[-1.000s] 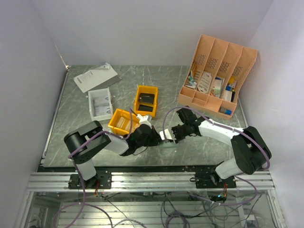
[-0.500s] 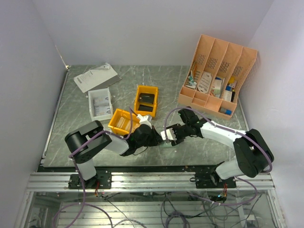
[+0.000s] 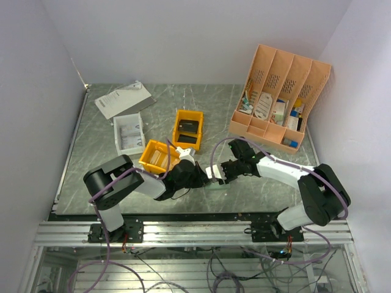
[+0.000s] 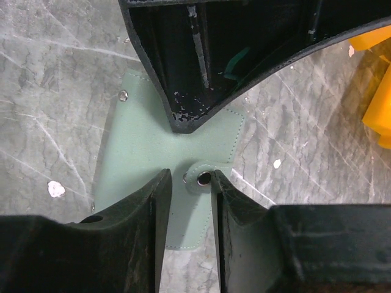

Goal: Put the credit cards into the card holder
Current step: Close the card holder at the center of the board.

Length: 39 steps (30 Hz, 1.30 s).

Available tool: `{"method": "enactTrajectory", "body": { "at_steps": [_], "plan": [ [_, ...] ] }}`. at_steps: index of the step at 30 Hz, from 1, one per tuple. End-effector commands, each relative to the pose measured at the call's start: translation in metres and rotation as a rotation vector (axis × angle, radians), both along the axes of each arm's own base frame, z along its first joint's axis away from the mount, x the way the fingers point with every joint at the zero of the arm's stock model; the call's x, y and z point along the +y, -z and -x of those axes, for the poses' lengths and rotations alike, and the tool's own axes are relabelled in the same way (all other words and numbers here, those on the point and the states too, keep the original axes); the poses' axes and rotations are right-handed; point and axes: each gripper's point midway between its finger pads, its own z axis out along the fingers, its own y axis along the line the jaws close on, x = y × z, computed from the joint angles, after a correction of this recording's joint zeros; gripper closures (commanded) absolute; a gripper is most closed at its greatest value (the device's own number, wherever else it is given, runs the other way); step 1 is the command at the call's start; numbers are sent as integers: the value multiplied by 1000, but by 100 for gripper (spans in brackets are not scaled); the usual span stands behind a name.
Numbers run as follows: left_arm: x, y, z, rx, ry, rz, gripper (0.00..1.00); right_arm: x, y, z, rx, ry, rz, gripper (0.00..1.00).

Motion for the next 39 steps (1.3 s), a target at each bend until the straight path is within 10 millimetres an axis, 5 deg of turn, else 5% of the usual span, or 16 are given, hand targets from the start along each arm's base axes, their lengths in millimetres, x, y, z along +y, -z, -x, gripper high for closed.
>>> {"method": "enactTrajectory", "body": {
  "at_steps": [1, 14, 24, 39],
  "plan": [
    [12, 26, 12, 47, 25, -67, 93, -4, 8, -9, -13, 23, 38, 70],
    [15, 28, 13, 51, 19, -67, 93, 3, -16, -19, -63, 64, -26, 80],
    [16, 30, 13, 55, 18, -74, 93, 9, -30, -25, -88, 97, -87, 79],
    [16, 29, 14, 58, 21, -74, 93, 8, -15, -20, -52, 71, -53, 77]
  ]
}}
